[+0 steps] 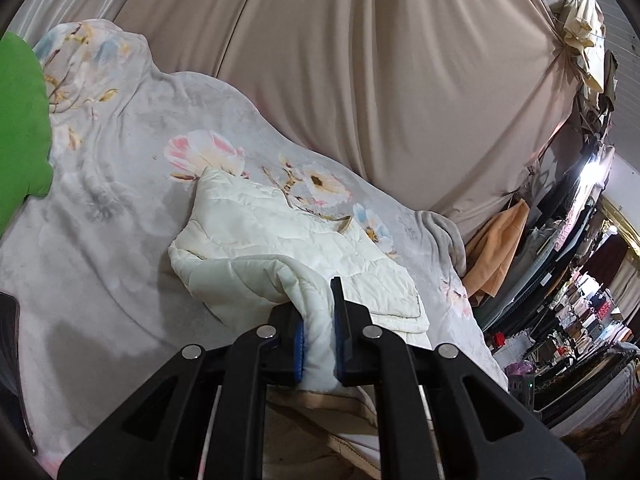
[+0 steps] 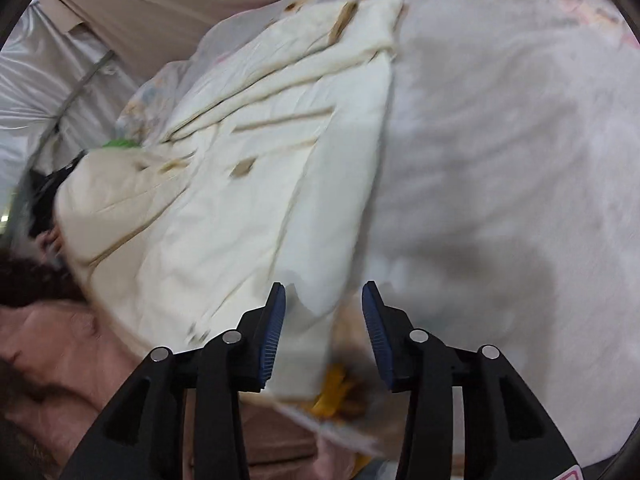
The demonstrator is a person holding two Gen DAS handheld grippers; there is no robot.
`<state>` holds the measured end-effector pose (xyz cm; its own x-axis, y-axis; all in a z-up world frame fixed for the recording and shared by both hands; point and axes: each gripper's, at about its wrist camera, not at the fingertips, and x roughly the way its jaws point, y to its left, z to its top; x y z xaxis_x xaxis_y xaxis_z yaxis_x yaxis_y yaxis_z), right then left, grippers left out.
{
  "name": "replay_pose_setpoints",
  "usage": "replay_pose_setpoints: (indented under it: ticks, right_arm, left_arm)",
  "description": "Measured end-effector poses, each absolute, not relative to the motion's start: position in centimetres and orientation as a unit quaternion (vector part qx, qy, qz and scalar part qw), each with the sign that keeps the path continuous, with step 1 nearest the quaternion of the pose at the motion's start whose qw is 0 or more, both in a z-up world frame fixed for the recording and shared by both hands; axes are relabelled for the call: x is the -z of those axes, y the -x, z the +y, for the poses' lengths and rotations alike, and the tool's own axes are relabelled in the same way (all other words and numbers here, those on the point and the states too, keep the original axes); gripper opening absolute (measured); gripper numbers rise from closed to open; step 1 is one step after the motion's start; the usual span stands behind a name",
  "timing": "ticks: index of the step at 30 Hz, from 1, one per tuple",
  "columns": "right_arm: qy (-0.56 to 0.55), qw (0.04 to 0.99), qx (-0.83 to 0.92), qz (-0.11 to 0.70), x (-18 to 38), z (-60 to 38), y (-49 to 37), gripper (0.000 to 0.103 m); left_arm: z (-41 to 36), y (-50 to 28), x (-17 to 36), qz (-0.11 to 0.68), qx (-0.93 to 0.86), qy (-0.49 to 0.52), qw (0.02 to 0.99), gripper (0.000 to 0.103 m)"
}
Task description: Fold large clothes
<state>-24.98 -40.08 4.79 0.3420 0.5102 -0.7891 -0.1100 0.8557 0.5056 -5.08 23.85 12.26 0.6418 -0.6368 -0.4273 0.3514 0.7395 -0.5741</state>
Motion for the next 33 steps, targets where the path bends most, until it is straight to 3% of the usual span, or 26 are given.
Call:
replay_pose_setpoints:
  ticks: [5,8,10,15,19,26,33]
  right_arm:
    - [-0.193,0.779,-0.259,0.537,-3.9,-38.3,27.1,0.045]
    - [-0.187,0.795,-0.266,0.511,-3.9,-36.9,27.2,0.025]
    - [-0.229,0.813,-0.284,0.453,-5.8,-37.2,26.6,0.012]
    - [-0.230,0.890,-0.262,0.294,-14.1,-38.3,25.0,0.011]
    - [-0.271,0.904,-0.246,0.218,-18.1,-40.0,19.8,0.011]
    - [-0.339,0.886,-0.196,0.248,-15.4,-41.1,3.5,0.011]
    - [-0.300,0.889,-0.083,0.335,-8.3,-39.5,-7.6,0.020]
  left_arm:
    - [23.6,5.7,-12.4,0.313,0.286,0.226,0.877,0.010]
    - [23.8,6.0,-12.4,0.311,0.287,0.230,0.876,0.010]
    - [24.1,5.9,-12.4,0.312,0.289,0.234,0.874,0.010]
    - [24.3,4.4,-13.5,0.297,0.282,0.242,0.880,0.010]
    - [23.8,0.1,-15.2,0.268,0.261,0.232,0.898,0.010]
    - [19.6,-14.0,-12.7,0.324,0.191,0.187,0.908,0.010]
    - [16.4,-25.9,-1.4,0.450,0.113,0.176,0.868,0.014]
